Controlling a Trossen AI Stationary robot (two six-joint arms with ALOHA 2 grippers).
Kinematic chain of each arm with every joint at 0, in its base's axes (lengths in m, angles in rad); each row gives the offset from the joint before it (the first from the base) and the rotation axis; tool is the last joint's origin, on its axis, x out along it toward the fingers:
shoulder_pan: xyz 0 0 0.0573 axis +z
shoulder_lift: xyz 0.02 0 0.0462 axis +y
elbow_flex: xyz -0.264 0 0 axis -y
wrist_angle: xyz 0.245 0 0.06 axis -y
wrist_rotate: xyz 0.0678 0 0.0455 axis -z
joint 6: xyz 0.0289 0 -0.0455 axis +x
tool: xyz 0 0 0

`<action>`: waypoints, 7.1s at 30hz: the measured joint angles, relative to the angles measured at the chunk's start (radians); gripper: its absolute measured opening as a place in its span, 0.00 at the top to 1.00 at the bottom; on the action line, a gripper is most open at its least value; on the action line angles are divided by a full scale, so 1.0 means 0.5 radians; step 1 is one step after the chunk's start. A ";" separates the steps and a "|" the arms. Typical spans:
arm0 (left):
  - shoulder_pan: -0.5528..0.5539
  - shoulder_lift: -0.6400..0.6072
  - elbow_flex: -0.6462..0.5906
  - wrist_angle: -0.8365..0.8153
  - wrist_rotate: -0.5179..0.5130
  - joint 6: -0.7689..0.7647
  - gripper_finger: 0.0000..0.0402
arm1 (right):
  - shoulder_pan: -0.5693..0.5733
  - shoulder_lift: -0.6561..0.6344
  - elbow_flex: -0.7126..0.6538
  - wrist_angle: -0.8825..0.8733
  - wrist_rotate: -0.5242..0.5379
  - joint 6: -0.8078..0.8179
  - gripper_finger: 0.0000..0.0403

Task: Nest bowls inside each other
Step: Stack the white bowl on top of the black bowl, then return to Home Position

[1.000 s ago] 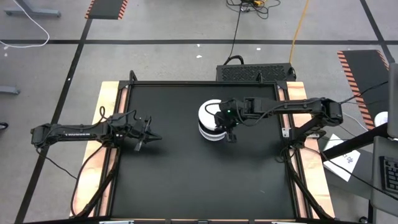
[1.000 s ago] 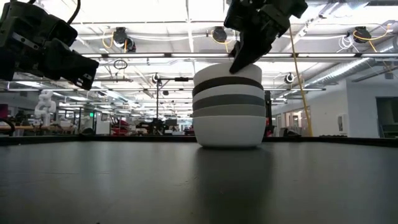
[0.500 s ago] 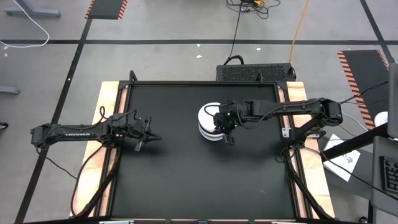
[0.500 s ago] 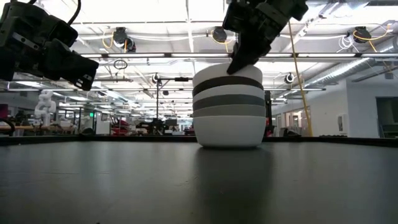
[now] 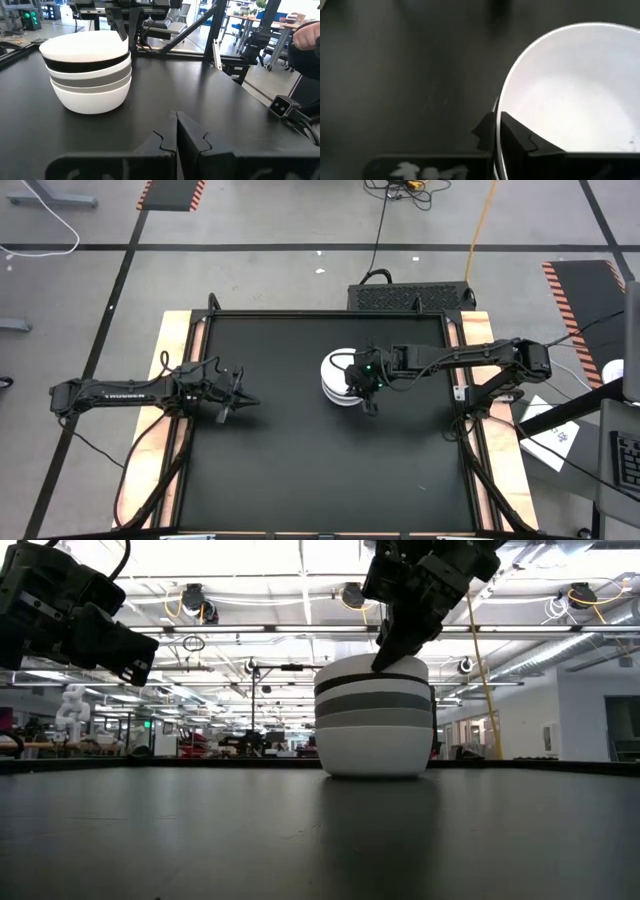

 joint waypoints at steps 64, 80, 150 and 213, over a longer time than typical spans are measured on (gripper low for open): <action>0.001 0.000 0.000 0.025 -0.241 -0.010 0.99 | -0.057 -2.551 -1.929 0.807 0.109 0.446 1.00; 0.281 0.001 0.000 0.107 -0.223 0.161 1.00 | -0.227 -2.441 -2.143 1.126 0.008 0.390 1.00; 0.388 -0.899 0.048 -0.619 0.125 0.217 1.00 | -0.002 -2.991 -1.861 0.471 0.324 0.328 1.00; -0.067 -0.898 0.221 -1.014 -0.475 0.510 1.00 | 0.020 -2.992 -2.001 0.673 0.600 0.163 1.00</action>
